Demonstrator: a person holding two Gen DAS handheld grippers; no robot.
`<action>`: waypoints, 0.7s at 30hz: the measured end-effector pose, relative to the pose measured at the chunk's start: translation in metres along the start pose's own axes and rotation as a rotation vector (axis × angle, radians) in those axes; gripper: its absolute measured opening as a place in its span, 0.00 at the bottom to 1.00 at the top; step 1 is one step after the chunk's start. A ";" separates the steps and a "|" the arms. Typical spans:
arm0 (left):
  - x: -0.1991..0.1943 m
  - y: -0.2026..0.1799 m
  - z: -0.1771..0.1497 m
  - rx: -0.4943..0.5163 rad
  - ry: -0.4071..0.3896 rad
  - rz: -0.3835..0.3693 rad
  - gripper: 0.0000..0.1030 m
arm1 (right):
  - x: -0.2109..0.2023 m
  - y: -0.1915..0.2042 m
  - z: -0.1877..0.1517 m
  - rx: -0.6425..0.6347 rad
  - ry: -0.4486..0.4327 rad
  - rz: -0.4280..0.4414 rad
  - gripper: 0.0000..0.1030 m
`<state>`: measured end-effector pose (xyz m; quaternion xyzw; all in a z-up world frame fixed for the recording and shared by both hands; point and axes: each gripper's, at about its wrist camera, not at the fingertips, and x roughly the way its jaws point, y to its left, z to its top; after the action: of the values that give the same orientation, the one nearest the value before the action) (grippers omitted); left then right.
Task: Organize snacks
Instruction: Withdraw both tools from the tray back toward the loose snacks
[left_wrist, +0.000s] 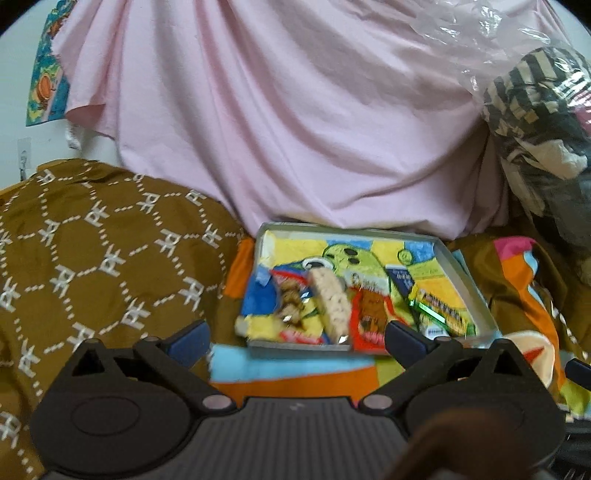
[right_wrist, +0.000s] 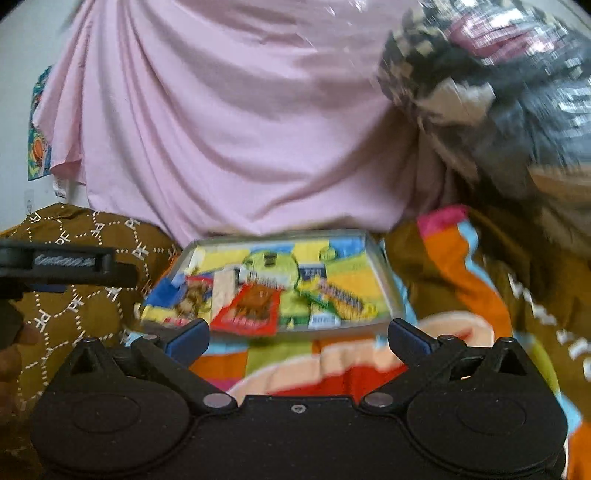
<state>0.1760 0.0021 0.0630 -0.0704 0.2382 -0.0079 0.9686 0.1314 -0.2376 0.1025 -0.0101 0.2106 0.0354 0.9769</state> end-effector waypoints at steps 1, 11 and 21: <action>-0.005 0.003 -0.003 0.001 0.004 0.002 1.00 | -0.009 0.001 -0.005 0.034 0.032 -0.002 0.99; -0.050 0.024 -0.037 0.052 0.060 0.036 1.00 | -0.047 0.009 -0.029 0.067 0.095 -0.022 0.99; -0.059 0.035 -0.073 0.086 0.142 0.070 1.00 | -0.057 0.018 -0.052 0.037 0.164 -0.027 0.99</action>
<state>0.0888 0.0304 0.0212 -0.0196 0.3080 0.0108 0.9511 0.0565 -0.2247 0.0782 0.0024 0.2905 0.0175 0.9567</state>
